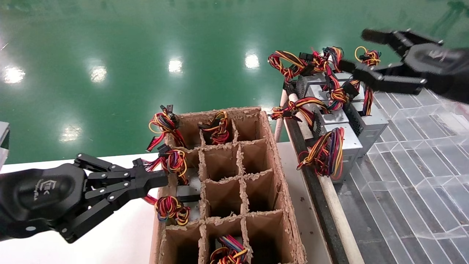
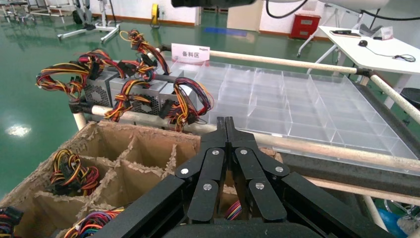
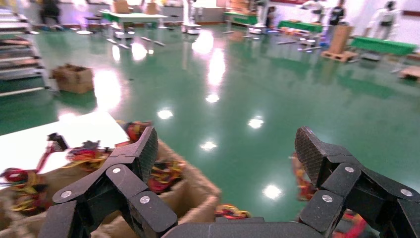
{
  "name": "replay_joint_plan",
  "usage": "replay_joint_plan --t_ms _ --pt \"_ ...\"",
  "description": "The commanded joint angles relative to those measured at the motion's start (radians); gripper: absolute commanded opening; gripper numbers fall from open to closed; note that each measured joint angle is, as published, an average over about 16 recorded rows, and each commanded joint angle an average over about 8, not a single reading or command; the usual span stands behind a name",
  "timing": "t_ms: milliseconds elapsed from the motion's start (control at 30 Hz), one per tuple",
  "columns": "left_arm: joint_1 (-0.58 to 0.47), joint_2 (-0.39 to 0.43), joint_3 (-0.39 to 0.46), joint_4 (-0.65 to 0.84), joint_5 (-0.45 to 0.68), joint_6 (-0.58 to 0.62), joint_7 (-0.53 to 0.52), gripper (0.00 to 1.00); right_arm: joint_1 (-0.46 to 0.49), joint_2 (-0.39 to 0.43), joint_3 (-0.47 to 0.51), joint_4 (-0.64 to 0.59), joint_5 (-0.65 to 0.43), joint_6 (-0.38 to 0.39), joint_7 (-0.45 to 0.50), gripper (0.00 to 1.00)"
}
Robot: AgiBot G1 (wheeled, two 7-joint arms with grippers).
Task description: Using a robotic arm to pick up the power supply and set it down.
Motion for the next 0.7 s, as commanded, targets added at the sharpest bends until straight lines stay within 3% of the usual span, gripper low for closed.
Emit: replay_joint_plan --t_ms 33,700 --pt "0.000 0.000 0.000 0.000 0.000 0.000 0.000 1.00 -0.030 0.004 0.028 0.041 -0.009 -0.001 0.016 1.00" --pt "0.000 0.000 0.000 0.000 0.000 0.000 0.000 1.00 -0.334 0.041 0.310 0.457 -0.099 -0.010 0.180 1.00"
